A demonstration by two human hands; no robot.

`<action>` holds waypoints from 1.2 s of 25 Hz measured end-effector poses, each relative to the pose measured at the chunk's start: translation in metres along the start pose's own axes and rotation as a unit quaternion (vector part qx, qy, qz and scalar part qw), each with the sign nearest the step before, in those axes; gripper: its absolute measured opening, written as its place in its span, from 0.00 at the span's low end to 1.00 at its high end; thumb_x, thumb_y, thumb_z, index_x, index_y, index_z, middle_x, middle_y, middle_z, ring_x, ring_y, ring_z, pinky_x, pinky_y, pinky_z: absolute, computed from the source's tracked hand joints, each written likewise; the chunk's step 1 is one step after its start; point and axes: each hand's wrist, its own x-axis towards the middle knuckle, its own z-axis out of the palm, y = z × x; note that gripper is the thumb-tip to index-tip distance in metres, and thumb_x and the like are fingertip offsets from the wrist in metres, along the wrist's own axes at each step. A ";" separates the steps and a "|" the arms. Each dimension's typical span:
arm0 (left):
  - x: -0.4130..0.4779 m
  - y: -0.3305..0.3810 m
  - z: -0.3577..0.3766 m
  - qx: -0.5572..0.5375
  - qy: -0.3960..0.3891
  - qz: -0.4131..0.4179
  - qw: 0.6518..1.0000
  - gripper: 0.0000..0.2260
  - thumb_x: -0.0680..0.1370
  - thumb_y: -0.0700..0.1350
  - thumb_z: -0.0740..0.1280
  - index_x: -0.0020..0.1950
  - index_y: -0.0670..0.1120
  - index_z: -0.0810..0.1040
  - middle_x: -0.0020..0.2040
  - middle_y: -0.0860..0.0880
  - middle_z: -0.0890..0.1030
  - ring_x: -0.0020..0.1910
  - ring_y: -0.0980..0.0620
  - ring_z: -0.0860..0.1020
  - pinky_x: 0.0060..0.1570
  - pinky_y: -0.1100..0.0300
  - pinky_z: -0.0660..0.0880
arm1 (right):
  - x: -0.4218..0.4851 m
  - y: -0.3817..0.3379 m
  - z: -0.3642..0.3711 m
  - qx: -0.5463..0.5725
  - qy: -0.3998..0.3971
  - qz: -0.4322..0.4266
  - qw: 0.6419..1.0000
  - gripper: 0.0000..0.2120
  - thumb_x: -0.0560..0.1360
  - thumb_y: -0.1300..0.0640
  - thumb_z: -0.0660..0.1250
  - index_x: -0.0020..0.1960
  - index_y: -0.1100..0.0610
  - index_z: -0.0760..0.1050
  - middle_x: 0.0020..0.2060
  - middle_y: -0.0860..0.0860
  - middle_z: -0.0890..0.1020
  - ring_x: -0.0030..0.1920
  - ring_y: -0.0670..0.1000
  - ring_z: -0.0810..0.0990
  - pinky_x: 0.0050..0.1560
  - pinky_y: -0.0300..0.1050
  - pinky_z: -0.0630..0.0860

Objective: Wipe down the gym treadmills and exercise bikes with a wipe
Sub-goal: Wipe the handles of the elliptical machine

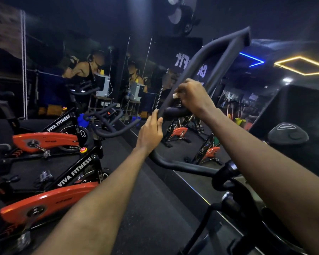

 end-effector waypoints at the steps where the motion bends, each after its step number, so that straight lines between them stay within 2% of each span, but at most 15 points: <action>1: 0.000 -0.002 0.003 0.014 0.017 0.011 1.000 0.23 0.85 0.49 0.53 0.77 0.39 0.61 0.72 0.39 0.71 0.66 0.38 0.74 0.61 0.46 0.73 | 0.003 0.002 0.001 0.007 0.022 0.006 1.000 0.08 0.76 0.63 0.68 0.52 0.60 0.83 0.50 0.56 0.79 0.48 0.55 0.79 0.51 0.46 0.76; 5: 0.003 -0.004 0.004 0.042 0.039 0.022 0.998 0.24 0.85 0.51 0.52 0.76 0.39 0.62 0.68 0.37 0.74 0.60 0.35 0.77 0.54 0.42 0.77 | 0.012 -0.011 0.019 0.012 0.053 0.022 0.998 0.07 0.77 0.63 0.66 0.50 0.63 0.82 0.49 0.56 0.76 0.47 0.55 0.78 0.47 0.43 0.74; 9: 0.000 -0.002 0.002 0.038 0.041 0.026 0.998 0.24 0.84 0.53 0.51 0.76 0.40 0.62 0.67 0.38 0.74 0.59 0.34 0.77 0.53 0.41 0.77 | 0.011 -0.015 0.023 -0.048 -0.011 -0.078 0.996 0.08 0.78 0.60 0.66 0.51 0.62 0.82 0.47 0.55 0.76 0.51 0.55 0.77 0.48 0.51 0.78; 13: 0.001 -0.003 0.003 0.045 0.043 0.035 0.997 0.25 0.84 0.53 0.50 0.76 0.40 0.62 0.68 0.37 0.74 0.59 0.34 0.78 0.53 0.41 0.77 | 0.025 -0.004 0.017 -0.042 0.048 -0.005 0.998 0.09 0.78 0.58 0.67 0.49 0.63 0.81 0.48 0.57 0.76 0.51 0.55 0.75 0.48 0.46 0.76; 15: 0.000 -0.004 0.003 0.046 0.046 0.033 0.997 0.24 0.84 0.52 0.51 0.76 0.40 0.62 0.67 0.37 0.75 0.58 0.34 0.78 0.52 0.41 0.78 | 0.020 -0.010 0.024 -0.068 0.019 -0.037 0.997 0.07 0.76 0.60 0.69 0.48 0.63 0.82 0.51 0.57 0.75 0.52 0.55 0.75 0.50 0.47 0.78; 18: 0.000 -0.001 0.003 0.046 0.046 0.030 0.997 0.23 0.85 0.51 0.52 0.76 0.40 0.63 0.67 0.37 0.75 0.58 0.34 0.78 0.52 0.42 0.77 | 0.017 -0.012 0.023 -0.070 -0.035 -0.097 0.992 0.07 0.78 0.61 0.66 0.50 0.61 0.82 0.49 0.56 0.75 0.52 0.55 0.75 0.51 0.48 0.77; 20: 0.000 -0.001 0.003 0.047 0.045 0.030 0.997 0.23 0.85 0.50 0.53 0.76 0.39 0.63 0.68 0.37 0.74 0.59 0.34 0.78 0.53 0.43 0.77 | 0.027 -0.002 0.014 -0.070 -0.021 -0.076 0.994 0.08 0.78 0.61 0.65 0.52 0.60 0.83 0.49 0.56 0.75 0.52 0.55 0.76 0.51 0.46 0.76; 23: 0.000 -0.002 0.003 0.050 0.048 0.034 0.997 0.22 0.84 0.50 0.53 0.75 0.39 0.63 0.68 0.37 0.74 0.58 0.34 0.78 0.52 0.43 0.77 | 0.032 0.006 0.010 -0.074 0.048 0.001 0.996 0.07 0.77 0.63 0.66 0.51 0.61 0.83 0.48 0.56 0.75 0.51 0.54 0.75 0.48 0.46 0.77; 24: 0.001 -0.003 0.003 0.052 0.050 0.034 0.997 0.22 0.84 0.50 0.53 0.75 0.39 0.63 0.68 0.37 0.74 0.58 0.34 0.78 0.52 0.43 0.77 | 0.030 0.002 0.013 -0.075 0.047 0.002 0.996 0.08 0.77 0.64 0.66 0.52 0.61 0.83 0.48 0.56 0.76 0.50 0.55 0.75 0.48 0.47 0.77; 27: 0.001 -0.003 0.003 0.054 0.050 0.030 0.997 0.23 0.84 0.51 0.53 0.75 0.39 0.64 0.67 0.37 0.74 0.56 0.34 0.79 0.50 0.43 0.77 | 0.016 -0.012 0.017 -0.056 -0.025 -0.057 0.997 0.10 0.78 0.62 0.65 0.54 0.60 0.83 0.49 0.57 0.76 0.52 0.56 0.76 0.50 0.46 0.74; 30: -0.001 -0.003 0.003 0.053 0.051 0.036 0.997 0.23 0.84 0.51 0.53 0.75 0.39 0.64 0.67 0.38 0.75 0.56 0.35 0.80 0.49 0.44 0.78 | 0.015 -0.006 0.007 -0.040 -0.031 -0.036 0.998 0.10 0.78 0.62 0.64 0.55 0.60 0.83 0.49 0.56 0.76 0.50 0.56 0.78 0.51 0.50 0.76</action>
